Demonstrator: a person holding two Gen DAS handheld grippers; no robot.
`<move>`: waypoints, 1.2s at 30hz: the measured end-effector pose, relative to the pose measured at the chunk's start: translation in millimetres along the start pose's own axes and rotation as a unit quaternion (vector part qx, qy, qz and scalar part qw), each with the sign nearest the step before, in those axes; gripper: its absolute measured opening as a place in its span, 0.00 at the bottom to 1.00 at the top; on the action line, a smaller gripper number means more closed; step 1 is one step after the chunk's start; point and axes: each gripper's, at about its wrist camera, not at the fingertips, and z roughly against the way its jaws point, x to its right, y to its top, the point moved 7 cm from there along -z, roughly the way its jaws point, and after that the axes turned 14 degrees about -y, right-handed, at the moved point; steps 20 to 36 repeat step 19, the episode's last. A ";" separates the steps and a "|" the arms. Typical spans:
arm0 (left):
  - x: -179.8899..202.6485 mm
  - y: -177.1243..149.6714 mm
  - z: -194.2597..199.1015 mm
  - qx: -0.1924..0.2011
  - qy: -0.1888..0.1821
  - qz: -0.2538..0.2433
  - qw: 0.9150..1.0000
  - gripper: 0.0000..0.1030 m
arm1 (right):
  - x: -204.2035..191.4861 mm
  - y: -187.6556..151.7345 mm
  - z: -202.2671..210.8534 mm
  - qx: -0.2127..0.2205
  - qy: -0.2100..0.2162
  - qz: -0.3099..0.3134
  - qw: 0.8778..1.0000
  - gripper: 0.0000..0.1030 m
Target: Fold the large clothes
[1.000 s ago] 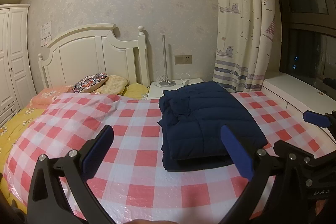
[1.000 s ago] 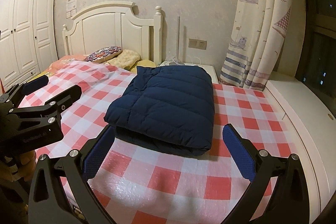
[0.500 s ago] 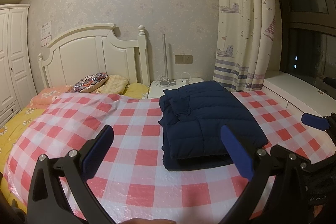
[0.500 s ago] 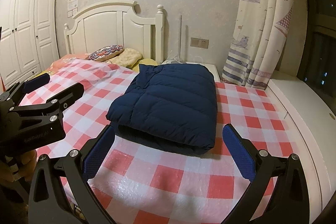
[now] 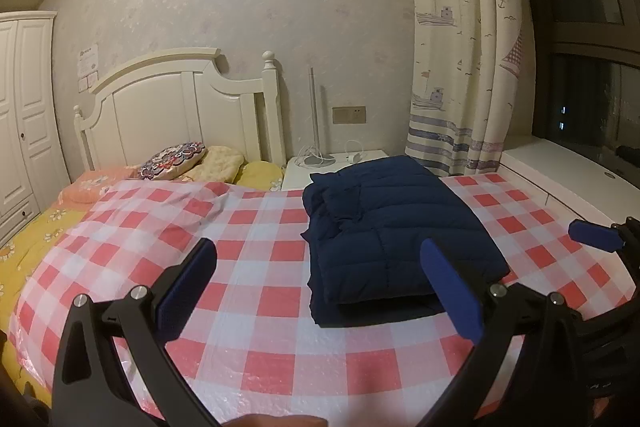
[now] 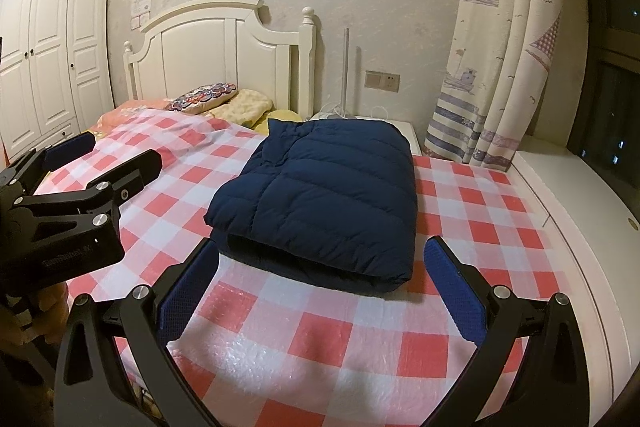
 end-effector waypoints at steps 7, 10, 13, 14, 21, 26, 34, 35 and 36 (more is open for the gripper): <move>1.9 -3.9 -8.5 -0.007 -0.003 0.000 1.000 0.98 | -4.9 -7.0 -10.1 -0.009 0.008 0.001 1.000 0.96; 3.3 -13.6 -23.4 -0.029 -0.029 -0.001 0.999 0.98 | -7.3 -13.1 -22.5 -0.022 0.012 0.003 1.000 0.96; -14.4 -24.9 -49.1 -0.065 -0.047 0.022 0.997 0.98 | -8.4 -21.9 -36.7 -0.038 0.017 0.003 0.999 0.96; -23.7 -28.7 -57.1 -0.077 -0.041 0.028 0.996 0.98 | -7.9 -26.2 -44.9 -0.047 0.019 0.005 0.999 0.96; -153.5 -29.4 -94.4 -0.111 0.047 0.076 0.990 0.98 | 43.7 -32.0 -86.0 -0.086 -0.010 0.001 0.996 0.96; -153.5 -29.4 -94.4 -0.111 0.047 0.076 0.990 0.98 | 43.7 -32.0 -86.0 -0.086 -0.010 0.001 0.996 0.96; -153.5 -29.4 -94.4 -0.111 0.047 0.076 0.990 0.98 | 43.7 -32.0 -86.0 -0.086 -0.010 0.001 0.996 0.96; -153.5 -29.4 -94.4 -0.111 0.047 0.076 0.990 0.98 | 43.7 -32.0 -86.0 -0.086 -0.010 0.001 0.996 0.96; -153.5 -29.4 -94.4 -0.111 0.047 0.076 0.990 0.98 | 43.7 -32.0 -86.0 -0.086 -0.010 0.001 0.996 0.96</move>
